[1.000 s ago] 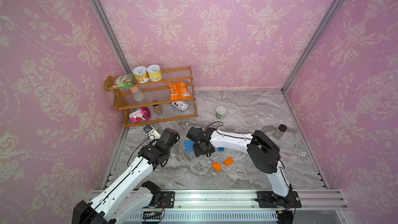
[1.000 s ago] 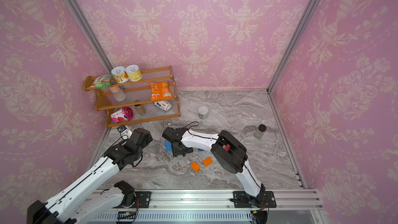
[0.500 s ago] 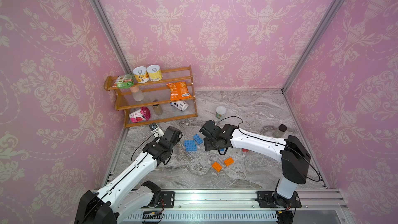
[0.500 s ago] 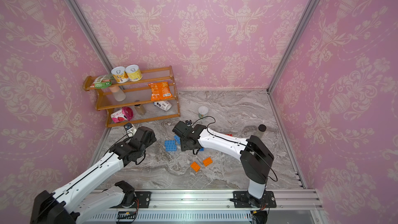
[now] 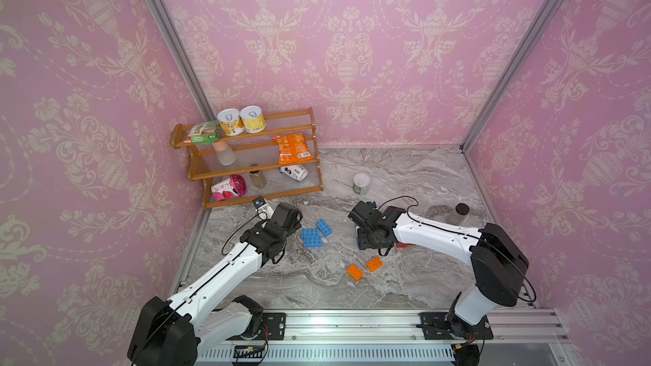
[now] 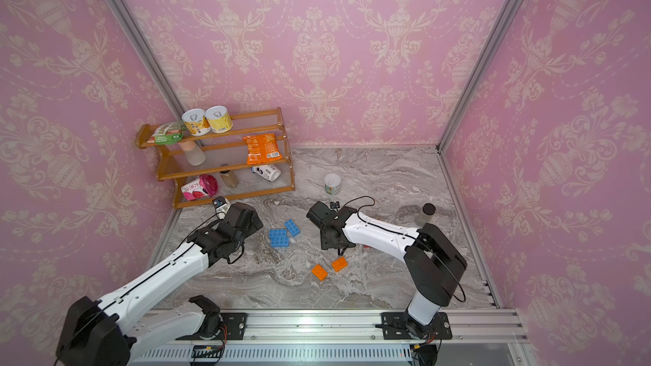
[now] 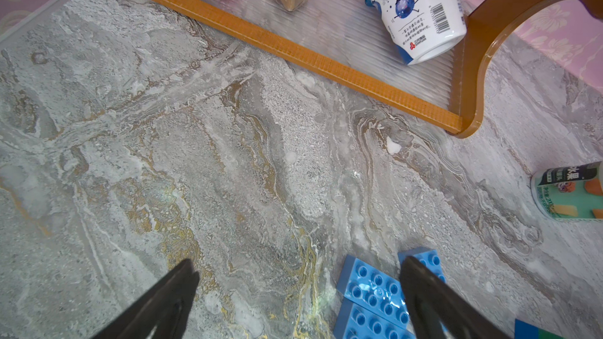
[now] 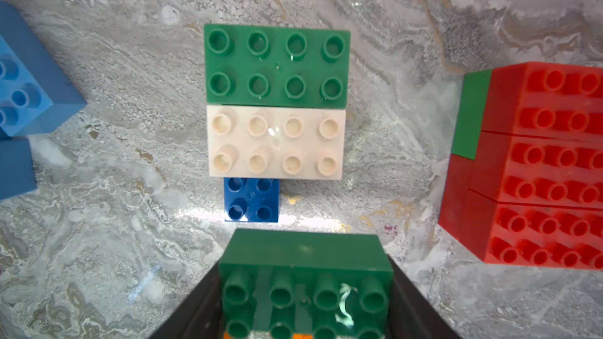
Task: Assemble a rectangle with lego
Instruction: Assemble the lego brick with the lego brick.
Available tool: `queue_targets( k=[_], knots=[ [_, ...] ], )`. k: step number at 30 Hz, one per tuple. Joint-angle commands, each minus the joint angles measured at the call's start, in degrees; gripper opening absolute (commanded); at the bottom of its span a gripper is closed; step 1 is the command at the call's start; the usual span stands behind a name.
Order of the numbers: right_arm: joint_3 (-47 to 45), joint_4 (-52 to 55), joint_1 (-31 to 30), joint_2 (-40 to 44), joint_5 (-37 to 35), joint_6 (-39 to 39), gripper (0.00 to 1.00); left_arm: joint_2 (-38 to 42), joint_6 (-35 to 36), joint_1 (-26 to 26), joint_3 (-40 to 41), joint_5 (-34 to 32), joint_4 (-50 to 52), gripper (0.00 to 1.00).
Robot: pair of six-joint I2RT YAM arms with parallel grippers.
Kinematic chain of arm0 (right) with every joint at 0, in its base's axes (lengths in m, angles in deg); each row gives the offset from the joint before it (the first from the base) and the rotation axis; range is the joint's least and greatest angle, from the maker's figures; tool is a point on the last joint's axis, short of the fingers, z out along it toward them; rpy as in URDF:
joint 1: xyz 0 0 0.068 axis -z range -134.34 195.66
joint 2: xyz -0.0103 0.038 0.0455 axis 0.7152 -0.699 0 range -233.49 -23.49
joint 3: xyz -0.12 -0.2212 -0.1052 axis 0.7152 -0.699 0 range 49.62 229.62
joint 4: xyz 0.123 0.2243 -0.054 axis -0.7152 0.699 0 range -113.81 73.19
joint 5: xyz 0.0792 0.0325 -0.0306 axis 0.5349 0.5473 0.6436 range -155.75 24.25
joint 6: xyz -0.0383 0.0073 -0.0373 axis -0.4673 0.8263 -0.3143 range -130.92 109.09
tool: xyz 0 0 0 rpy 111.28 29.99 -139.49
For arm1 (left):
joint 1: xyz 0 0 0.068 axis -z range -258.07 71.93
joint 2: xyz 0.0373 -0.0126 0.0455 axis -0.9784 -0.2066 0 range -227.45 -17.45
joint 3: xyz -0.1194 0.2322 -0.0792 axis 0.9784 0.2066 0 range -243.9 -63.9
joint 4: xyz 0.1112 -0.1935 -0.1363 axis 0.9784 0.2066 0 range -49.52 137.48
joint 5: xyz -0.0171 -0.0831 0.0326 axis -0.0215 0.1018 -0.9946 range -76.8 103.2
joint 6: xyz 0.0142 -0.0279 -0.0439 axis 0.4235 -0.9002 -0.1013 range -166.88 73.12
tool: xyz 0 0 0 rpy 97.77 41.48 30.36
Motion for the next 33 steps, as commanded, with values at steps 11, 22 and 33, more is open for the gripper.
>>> queue_targets(
  k=[11,22,33],
  knots=[
    [1.4,-3.1,1.0,-4.5,1.2,0.2,0.47,-1.0,2.0,-0.5,-3.5,1.3,0.3,0.99],
    [1.6,-4.2,1.8,-6.6,2.0,0.2,0.47,-1.0,2.0,-0.5,-3.4,1.3,0.4,0.99],
    [1.9,-3.0,2.2,-8.1,2.0,0.0,0.47,-0.8,2.1,-0.5,-3.2,1.0,0.6,0.99]
  ],
)
